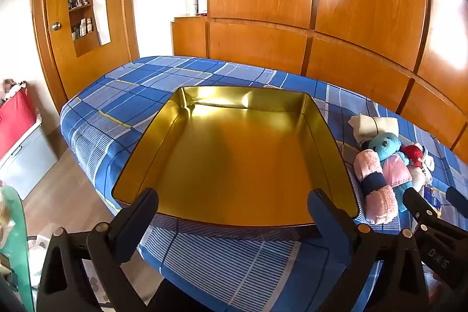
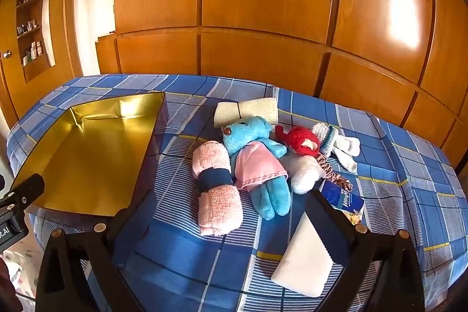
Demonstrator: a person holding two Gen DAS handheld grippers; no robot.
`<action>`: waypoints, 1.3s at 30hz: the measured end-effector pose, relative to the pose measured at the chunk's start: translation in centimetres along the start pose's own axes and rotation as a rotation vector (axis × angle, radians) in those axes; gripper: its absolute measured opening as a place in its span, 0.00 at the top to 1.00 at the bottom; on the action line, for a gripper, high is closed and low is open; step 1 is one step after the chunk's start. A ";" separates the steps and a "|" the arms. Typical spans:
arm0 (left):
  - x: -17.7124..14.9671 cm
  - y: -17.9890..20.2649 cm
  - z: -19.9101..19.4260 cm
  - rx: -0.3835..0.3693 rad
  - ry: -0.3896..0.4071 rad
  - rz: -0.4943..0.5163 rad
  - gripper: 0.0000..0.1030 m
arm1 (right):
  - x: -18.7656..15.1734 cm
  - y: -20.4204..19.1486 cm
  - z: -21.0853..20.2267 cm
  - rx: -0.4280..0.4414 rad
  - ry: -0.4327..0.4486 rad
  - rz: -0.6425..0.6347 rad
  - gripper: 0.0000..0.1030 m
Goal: Organize soft objects
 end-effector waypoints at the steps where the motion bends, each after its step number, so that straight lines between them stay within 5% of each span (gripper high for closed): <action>1: 0.0 0.0 0.0 0.000 -0.001 0.001 0.01 | 0.0 0.0 0.1 0.001 -0.001 -0.002 0.00; 39: -0.2 0.6 -0.5 0.004 0.010 0.021 0.01 | -0.3 0.0 -0.1 0.002 0.006 0.001 0.00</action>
Point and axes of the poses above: each gripper's, at about its wrist camera, not at the fingertips, and z roughly the way its jaws point, y to its right, x to its top, the point moved 5 cm from there along z, roughly the way its jaws point, and after that the axes turned 8 degrees about -y, right-handed, at the moved point
